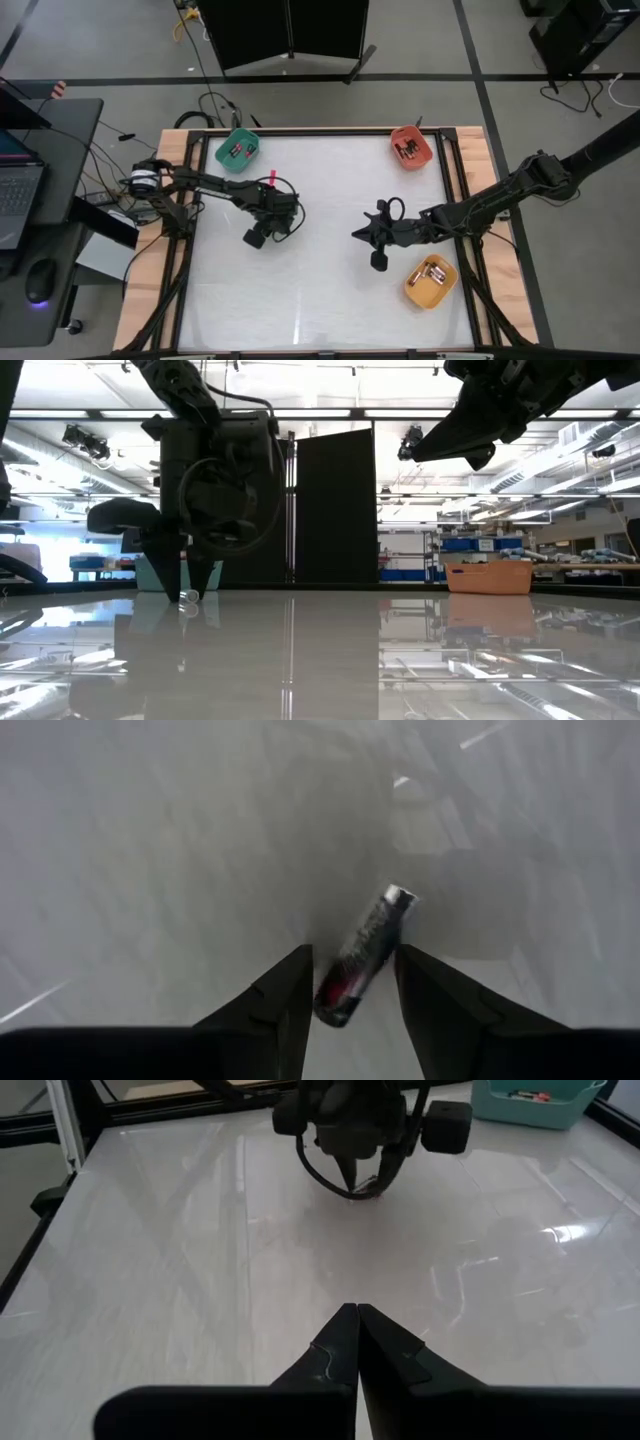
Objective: Sort batteries
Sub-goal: Put the silver battery into the yellow bin
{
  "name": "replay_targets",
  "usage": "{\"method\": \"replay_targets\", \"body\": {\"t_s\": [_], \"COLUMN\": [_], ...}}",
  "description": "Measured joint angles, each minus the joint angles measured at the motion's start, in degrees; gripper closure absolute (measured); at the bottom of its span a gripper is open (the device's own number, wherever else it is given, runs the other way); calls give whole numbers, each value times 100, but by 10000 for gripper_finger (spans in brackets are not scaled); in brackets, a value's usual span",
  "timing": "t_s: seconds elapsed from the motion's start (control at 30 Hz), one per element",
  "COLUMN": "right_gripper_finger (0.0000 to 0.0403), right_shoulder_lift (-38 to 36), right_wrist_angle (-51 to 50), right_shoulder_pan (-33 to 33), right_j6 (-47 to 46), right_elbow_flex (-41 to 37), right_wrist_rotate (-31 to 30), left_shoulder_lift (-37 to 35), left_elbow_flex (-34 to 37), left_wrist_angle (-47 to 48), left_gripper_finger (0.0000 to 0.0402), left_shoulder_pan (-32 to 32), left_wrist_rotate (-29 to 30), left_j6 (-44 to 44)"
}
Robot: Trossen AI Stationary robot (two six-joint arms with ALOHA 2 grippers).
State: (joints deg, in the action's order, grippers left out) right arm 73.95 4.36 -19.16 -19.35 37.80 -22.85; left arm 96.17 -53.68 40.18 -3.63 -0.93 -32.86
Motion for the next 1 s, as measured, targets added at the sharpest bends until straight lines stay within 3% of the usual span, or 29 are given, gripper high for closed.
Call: {"method": "replay_targets", "body": {"t_s": [0.2, 0.47, 0.63, 0.7, 0.83, 1.0], "right_gripper_finger": [388, 388, 387, 384, 386, 393], "right_shoulder_lift": [0, 2, 2, 2, 2, 4], "right_wrist_angle": [-15, -267, -284, -284, -148, 1195], "right_shoulder_pan": [0, 0, -27, -69, -275, -519], "right_j6": [1, -9, -36, -56, -238, -103], "right_elbow_flex": [0, 2, 2, 2, -27, -486], "right_wrist_rotate": [0, -2, -44, -194, -715, -1052], "left_shoulder_lift": [150, 136, 21, -71, -347, -316], "left_elbow_flex": [-25, -22, 35, 134, 623, 1377], "left_wrist_angle": [48, 226, -171, -990, -3558, -7076], "left_gripper_finger": [266, 357, 357, 357, 357, 357], "left_shoulder_pan": [1, 1, -30, -38, -74, -69], "left_wrist_rotate": [52, 43, -325, -645, -1452, -1565], "left_j6": [171, 644, 1266, 1513, 2234, 3048]}}
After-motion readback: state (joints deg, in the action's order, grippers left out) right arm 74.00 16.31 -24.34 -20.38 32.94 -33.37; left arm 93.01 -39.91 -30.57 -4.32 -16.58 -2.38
